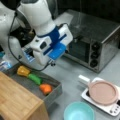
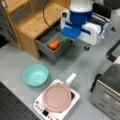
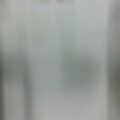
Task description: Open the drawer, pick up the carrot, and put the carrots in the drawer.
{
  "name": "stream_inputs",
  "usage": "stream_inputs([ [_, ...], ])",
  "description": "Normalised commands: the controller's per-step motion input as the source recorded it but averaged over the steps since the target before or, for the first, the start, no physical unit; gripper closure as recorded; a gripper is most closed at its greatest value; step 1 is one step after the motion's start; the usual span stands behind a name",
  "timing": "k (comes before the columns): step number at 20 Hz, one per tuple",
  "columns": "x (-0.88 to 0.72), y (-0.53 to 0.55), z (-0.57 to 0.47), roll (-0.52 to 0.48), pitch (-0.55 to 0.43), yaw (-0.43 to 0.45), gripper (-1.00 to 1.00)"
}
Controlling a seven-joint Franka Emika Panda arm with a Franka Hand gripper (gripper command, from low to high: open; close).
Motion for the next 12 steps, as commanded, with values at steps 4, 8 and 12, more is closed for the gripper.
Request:
stream_inputs([
  [4,0.14,0.10,-0.18,-0.043,0.051,0.095,-1.00],
  [8,0.06,0.02,-0.12,-0.037,0.083,0.072,-1.00],
  [12,0.01,-0.11,-0.09,-0.056,0.044,0.071,-1.00],
])
